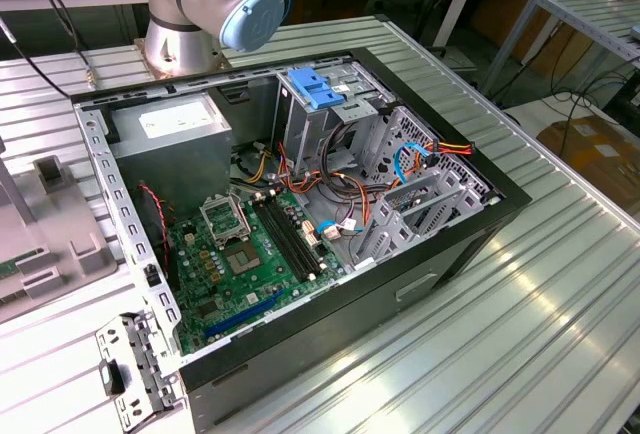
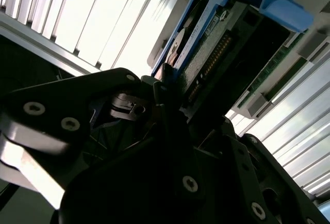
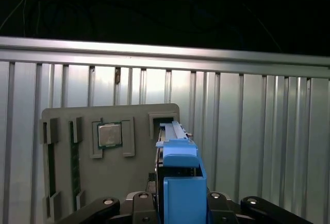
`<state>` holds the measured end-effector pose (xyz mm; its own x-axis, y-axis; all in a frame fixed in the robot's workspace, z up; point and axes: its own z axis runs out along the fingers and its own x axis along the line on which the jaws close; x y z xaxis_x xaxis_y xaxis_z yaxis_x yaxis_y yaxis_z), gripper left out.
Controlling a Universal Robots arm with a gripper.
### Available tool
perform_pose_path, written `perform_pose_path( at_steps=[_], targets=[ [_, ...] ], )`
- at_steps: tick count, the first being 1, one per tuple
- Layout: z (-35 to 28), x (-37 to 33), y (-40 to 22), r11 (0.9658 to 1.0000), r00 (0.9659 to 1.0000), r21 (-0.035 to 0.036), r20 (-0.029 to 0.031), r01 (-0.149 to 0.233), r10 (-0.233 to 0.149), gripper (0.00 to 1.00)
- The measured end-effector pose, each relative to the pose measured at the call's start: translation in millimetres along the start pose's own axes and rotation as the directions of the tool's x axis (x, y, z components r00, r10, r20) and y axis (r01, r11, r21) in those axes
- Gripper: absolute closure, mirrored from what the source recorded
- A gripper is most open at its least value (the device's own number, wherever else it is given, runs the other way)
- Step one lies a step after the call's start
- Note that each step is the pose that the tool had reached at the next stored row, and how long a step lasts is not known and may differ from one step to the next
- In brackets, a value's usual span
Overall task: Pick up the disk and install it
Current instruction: 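Pick up the disk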
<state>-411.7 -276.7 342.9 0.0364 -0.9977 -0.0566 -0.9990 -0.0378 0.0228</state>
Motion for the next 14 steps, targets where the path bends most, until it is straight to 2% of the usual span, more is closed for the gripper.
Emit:
perform_pose_path(
  at_steps=[14],
  targets=[
    [-13.5, -0.8, 0.3, 1.0000, 1.0000, 0.0001, 0.0000, 0.000, 0.000, 0.63]
  ],
)
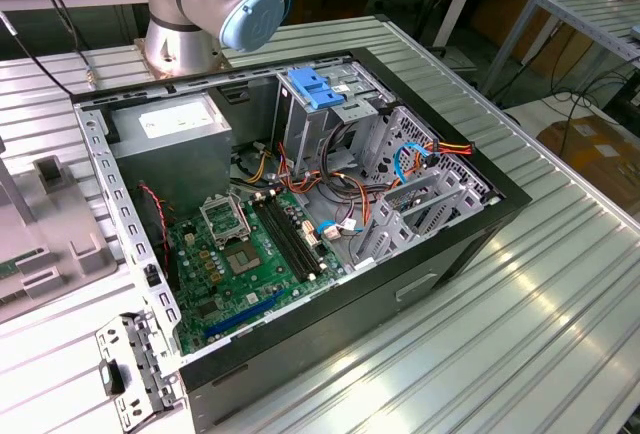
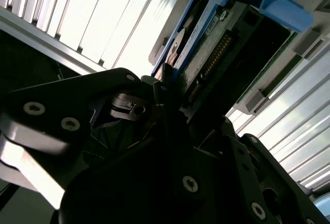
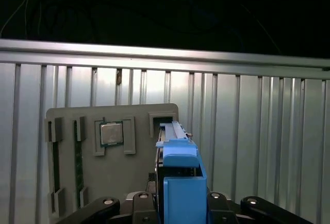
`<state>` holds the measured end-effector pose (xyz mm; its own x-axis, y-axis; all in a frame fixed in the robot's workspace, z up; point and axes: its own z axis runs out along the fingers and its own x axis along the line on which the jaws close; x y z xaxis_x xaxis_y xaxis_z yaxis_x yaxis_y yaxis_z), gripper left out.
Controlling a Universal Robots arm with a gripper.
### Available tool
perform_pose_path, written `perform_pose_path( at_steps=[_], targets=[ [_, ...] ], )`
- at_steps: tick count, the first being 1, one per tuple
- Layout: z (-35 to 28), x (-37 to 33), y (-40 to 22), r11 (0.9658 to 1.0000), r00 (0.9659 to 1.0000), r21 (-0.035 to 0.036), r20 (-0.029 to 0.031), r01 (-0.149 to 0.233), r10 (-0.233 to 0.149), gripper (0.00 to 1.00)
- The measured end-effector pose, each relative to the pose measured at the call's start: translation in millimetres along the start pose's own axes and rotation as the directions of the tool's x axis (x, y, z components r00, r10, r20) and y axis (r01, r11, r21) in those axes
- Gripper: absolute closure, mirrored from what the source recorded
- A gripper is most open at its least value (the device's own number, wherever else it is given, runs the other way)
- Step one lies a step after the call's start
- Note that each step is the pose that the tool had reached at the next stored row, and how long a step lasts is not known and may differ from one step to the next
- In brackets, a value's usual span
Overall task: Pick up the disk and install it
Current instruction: 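Pick up the disk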
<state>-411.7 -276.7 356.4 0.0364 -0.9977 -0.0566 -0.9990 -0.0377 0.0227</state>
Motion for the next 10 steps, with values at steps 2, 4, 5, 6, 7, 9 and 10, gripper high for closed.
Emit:
perform_pose_path(
  at_steps=[2, 4, 5, 6, 7, 9, 10],
  targets=[
    [-1.7, -0.1, 0.0, 1.0000, 1.0000, -0.0001, 0.0000, 0.000, 0.000, 0.63],
    [-3.2, -0.2, 0.1, 1.0000, 1.0000, -0.0001, 0.0000, 0.000, 0.000, 0.63],
    [-3.9, -0.2, 0.1, 1.0000, 1.0000, -0.0002, -0.0001, 0.000, 0.000, 0.63],
    [-4.9, -0.3, 0.1, 1.0000, 1.0000, 0.0000, 0.0000, 0.000, 0.000, 0.63],
    [-5.6, -0.3, 0.1, 1.0000, 1.0000, 0.0000, 0.0000, 0.000, 0.000, 0.63],
    [-7.1, -0.4, 0.2, 1.0000, 1.0000, -0.0001, 0.0000, 0.000, 0.000, 0.63],
    [-7.8, -0.4, 0.2, 1.0000, 1.0000, -0.0001, 0.0000, 0.000, 0.000, 0.63]
  ],
)
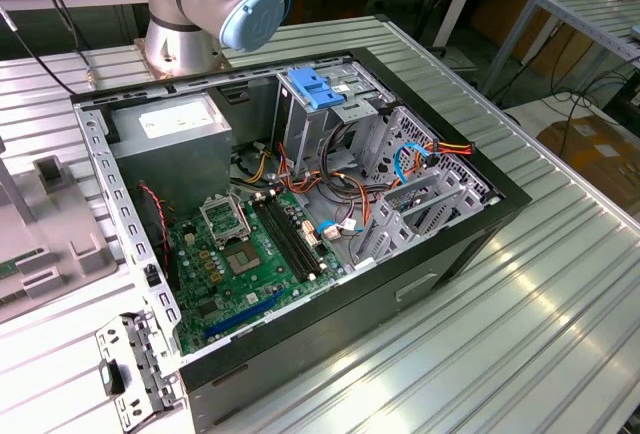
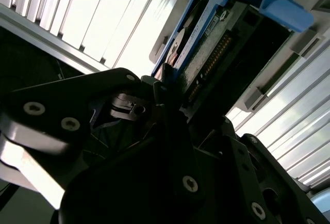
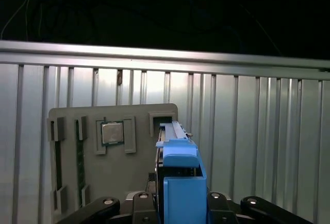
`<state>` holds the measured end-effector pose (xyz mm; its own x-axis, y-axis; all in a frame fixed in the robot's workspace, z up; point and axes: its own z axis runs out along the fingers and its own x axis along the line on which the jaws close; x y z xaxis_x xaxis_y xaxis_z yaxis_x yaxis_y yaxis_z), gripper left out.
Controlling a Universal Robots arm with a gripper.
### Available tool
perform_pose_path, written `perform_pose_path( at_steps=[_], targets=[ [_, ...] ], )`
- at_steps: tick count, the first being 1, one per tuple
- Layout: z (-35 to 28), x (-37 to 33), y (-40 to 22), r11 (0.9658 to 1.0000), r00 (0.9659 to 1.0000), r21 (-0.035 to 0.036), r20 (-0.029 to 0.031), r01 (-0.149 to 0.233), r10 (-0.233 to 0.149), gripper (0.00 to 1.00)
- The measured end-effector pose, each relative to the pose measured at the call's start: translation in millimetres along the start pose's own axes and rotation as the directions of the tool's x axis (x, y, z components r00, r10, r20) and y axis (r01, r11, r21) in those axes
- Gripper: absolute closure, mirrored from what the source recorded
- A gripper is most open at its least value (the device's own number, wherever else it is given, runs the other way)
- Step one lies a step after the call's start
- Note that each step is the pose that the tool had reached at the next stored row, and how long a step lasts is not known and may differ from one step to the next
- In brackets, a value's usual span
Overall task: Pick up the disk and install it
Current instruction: 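Pick up the disk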
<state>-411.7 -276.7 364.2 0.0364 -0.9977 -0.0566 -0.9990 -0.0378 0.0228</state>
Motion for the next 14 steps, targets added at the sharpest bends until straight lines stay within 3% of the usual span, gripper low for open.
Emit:
perform_pose_path(
  at_steps=[14],
  targets=[
    [-10.5, -0.6, 0.2, 1.0000, 1.0000, 0.0001, 0.0000, 0.000, 0.000, 0.63]
  ],
)
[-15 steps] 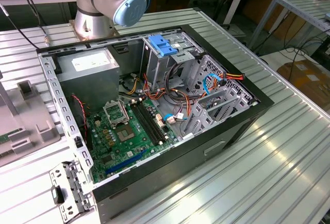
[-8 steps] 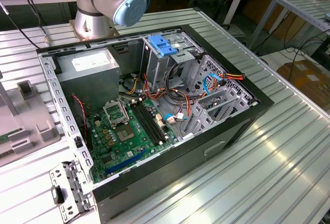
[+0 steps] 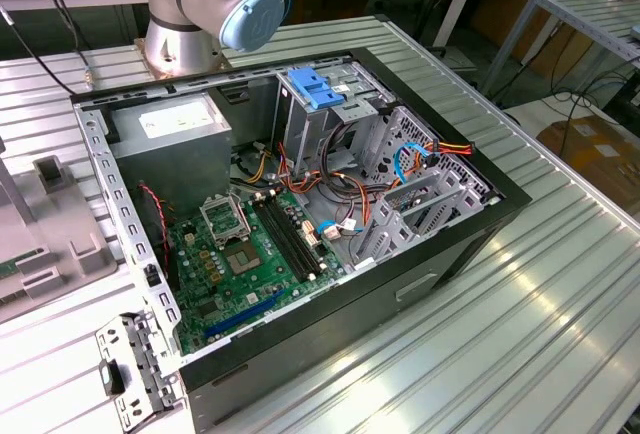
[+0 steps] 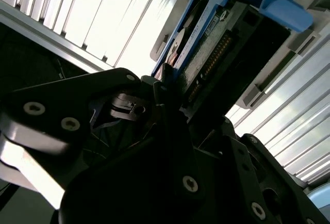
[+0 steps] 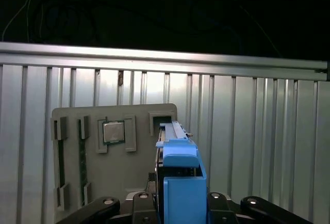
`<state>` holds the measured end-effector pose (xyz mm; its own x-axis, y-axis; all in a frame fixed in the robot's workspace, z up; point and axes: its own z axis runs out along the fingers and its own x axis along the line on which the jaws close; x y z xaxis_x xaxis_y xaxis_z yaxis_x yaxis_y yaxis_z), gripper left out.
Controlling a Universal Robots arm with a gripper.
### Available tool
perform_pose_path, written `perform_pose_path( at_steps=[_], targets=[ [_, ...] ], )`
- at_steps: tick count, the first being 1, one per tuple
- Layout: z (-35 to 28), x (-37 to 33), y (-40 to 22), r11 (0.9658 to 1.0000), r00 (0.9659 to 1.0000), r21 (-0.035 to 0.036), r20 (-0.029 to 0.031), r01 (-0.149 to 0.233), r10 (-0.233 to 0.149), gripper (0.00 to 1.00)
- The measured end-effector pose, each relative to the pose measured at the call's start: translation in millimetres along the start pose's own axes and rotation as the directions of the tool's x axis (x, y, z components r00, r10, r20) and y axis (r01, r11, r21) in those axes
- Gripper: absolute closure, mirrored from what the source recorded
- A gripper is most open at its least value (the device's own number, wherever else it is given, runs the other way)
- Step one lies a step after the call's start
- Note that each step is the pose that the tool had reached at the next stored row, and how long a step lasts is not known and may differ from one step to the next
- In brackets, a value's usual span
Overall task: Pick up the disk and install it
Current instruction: 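Pick up the disk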
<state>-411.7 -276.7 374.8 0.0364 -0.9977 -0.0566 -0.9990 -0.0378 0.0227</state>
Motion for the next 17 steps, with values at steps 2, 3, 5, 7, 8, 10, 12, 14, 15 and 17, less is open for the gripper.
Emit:
perform_pose_path(
  at_steps=[2, 3, 5, 7, 8, 10, 12, 14, 15, 17],
  targets=[
    [-1.9, -0.1, 0.0, 1.0000, 1.0000, 0.0000, 0.0000, 0.000, 0.000, 0.63],
    [-2.7, -0.2, 0.1, 1.0000, 1.0000, 0.0000, 0.0000, 0.000, 0.000, 0.63],
    [-4.2, -0.3, 0.1, 1.0000, 1.0000, 0.0000, 0.0000, 0.000, 0.000, 0.63],
    [-5.4, -0.3, 0.1, 1.0000, 1.0000, 0.0000, 0.0000, 0.000, 0.000, 0.63],
    [-6.0, -0.4, 0.1, 1.0000, 1.0000, 0.0000, 0.0000, 0.000, 0.000, 0.63],
    [-7.2, -0.4, 0.2, 1.0000, 1.0000, 0.0000, 0.0000, 0.000, 0.000, 0.63],
    [-8.5, -0.5, 0.2, 1.0000, 1.0000, -0.0001, 0.0000, 0.000, 0.000, 0.63],
    [-10.1, -0.6, 0.2, 1.0000, 1.0000, 0.0000, 0.0000, 0.000, 0.000, 0.63],
    [-10.7, -0.6, 0.2, 1.0000, 1.0000, 0.0000, 0.0000, 0.000, 0.000, 0.63],
    [-12.2, -0.7, 0.3, 1.0000, 1.0000, 0.0001, 0.0000, 0.000, 0.000, 0.63]
  ],
)
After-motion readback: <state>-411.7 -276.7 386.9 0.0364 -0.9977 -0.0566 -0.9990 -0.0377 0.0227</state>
